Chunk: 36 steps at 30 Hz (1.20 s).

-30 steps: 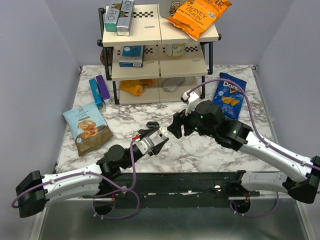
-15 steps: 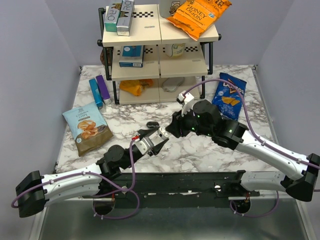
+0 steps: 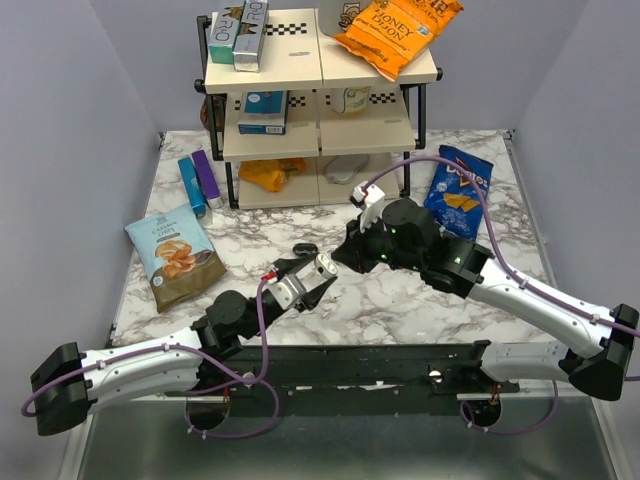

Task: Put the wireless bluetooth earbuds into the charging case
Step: Open the charging case.

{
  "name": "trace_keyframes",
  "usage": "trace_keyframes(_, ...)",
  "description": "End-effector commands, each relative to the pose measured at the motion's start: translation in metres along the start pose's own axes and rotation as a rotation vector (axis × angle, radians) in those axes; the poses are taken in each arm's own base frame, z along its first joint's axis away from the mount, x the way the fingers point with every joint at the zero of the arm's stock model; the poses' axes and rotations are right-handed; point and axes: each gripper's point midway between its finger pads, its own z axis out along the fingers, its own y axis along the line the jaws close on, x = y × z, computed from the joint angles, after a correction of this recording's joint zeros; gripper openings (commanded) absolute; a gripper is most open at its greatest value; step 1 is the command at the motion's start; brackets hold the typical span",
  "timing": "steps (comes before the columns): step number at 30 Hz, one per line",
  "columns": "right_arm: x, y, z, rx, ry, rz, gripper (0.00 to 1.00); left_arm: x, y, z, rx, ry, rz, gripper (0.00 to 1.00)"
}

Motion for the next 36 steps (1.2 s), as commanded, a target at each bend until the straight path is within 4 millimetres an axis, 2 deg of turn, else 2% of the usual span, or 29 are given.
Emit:
trace_keyframes(1,-0.013,0.008,-0.008,-0.041,-0.034,-0.042,0.01,-0.001,0.004,0.003,-0.037,0.035,-0.036,0.18)
trace_keyframes(3,-0.015,0.009,-0.011,-0.048,-0.042,-0.053,0.01,0.004,0.004,0.006,-0.041,0.078,-0.056,0.28)
trace_keyframes(4,-0.018,0.01,-0.013,-0.057,-0.049,-0.07,0.01,0.007,0.004,0.008,-0.045,0.094,-0.061,0.4)
trace_keyframes(6,-0.019,0.012,-0.015,-0.066,-0.054,-0.082,0.01,0.01,0.004,0.011,-0.052,0.128,-0.071,0.55)
trace_keyframes(7,-0.021,0.013,-0.017,-0.072,-0.061,-0.096,0.01,0.01,0.004,0.012,-0.056,0.136,-0.085,0.69)
trace_keyframes(8,-0.022,0.013,-0.018,-0.072,-0.062,-0.101,0.01,0.01,0.004,0.014,-0.055,0.142,-0.089,0.99)
trace_keyframes(15,-0.032,0.016,-0.03,-0.084,-0.086,-0.136,0.01,0.011,0.008,0.015,-0.088,0.163,-0.115,0.99)
trace_keyframes(19,-0.041,0.008,-0.042,-0.039,-0.137,-0.182,0.01,0.002,0.016,0.011,-0.141,0.146,-0.178,0.99)
trace_keyframes(20,-0.046,0.005,-0.045,-0.025,-0.165,-0.2,0.01,-0.008,0.018,0.009,-0.144,0.12,-0.204,0.99)
trace_keyframes(21,-0.054,0.004,-0.055,-0.013,-0.209,-0.218,0.01,-0.012,0.009,0.008,-0.09,0.11,-0.23,0.99)
trace_keyframes(22,-0.05,-0.008,-0.055,0.035,-0.218,-0.259,0.01,-0.017,0.001,0.006,-0.035,0.097,-0.247,0.99)
trace_keyframes(23,-0.058,-0.006,-0.059,0.031,-0.27,-0.272,0.01,-0.029,-0.003,0.003,0.007,0.061,-0.263,0.99)
trace_keyframes(24,-0.056,-0.007,-0.061,0.024,-0.28,-0.327,0.01,-0.032,-0.011,0.001,0.058,0.058,-0.301,0.99)
trace_keyframes(25,-0.052,-0.005,-0.065,0.007,-0.291,-0.386,0.01,-0.038,-0.026,-0.001,0.15,0.052,-0.317,0.99)
trace_keyframes(27,-0.05,0.002,-0.069,-0.042,-0.294,-0.431,0.01,-0.048,-0.041,-0.003,0.259,0.043,-0.337,0.99)
trace_keyframes(28,-0.048,0.009,-0.071,-0.083,-0.287,-0.465,0.01,-0.054,-0.06,-0.009,0.383,0.042,-0.346,0.99)
trace_keyframes(29,-0.048,0.012,-0.075,-0.099,-0.278,-0.472,0.01,-0.057,-0.066,-0.007,0.43,0.05,-0.351,0.99)
trace_keyframes(32,-0.045,0.024,-0.077,-0.168,-0.264,-0.489,0.01,-0.061,-0.08,-0.004,0.567,0.08,-0.373,0.94)
trace_keyframes(33,-0.046,0.028,-0.079,-0.191,-0.267,-0.494,0.01,-0.06,-0.075,-0.001,0.576,0.086,-0.377,0.92)
trace_keyframes(36,-0.046,0.036,-0.082,-0.231,-0.27,-0.494,0.01,-0.063,-0.076,0.004,0.663,0.094,-0.427,0.82)
